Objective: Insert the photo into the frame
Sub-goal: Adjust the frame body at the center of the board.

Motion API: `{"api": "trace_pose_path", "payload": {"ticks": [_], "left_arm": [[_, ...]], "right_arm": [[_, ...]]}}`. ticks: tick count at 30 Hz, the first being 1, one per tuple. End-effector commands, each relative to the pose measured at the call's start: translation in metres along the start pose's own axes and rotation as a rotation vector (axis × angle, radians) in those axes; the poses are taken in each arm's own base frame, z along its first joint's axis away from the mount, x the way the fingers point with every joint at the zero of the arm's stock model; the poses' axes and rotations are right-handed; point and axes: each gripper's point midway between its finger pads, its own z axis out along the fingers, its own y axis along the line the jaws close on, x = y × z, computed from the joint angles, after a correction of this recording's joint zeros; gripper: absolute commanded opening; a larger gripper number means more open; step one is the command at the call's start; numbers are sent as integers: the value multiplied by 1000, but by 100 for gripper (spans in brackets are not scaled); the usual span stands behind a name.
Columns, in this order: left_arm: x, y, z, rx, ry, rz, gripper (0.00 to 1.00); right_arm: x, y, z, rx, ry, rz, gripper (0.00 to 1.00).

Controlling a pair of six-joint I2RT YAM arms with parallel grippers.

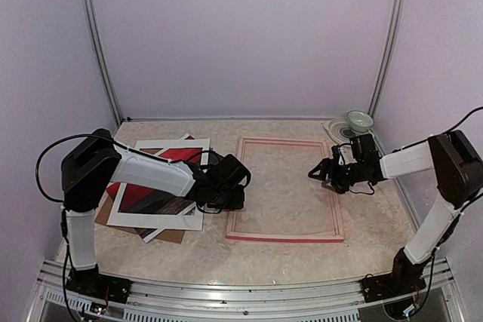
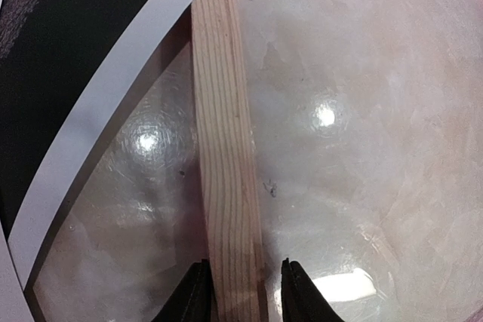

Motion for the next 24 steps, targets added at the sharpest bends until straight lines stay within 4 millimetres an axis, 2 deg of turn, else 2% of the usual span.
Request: {"api": "trace_pose_path", "payload": {"ticks": [1, 4, 11, 19, 24], "left_arm": [[10, 3, -9, 7, 44, 21, 33], [5, 1, -14, 21, 34, 18, 33], [-11, -8, -33, 63, 4, -1, 36], [-31, -6, -59, 83, -33, -31, 52], [-41, 3, -76, 75, -57, -47, 59]], "right_arm": [[-11, 17, 9, -121, 23, -10, 72], [-14, 19, 8, -158, 24, 0, 65], [-24, 27, -10, -242, 17, -22, 50], [-16, 31, -5, -327, 103, -7, 34], [-13, 31, -2, -345, 132, 9, 32]]}}
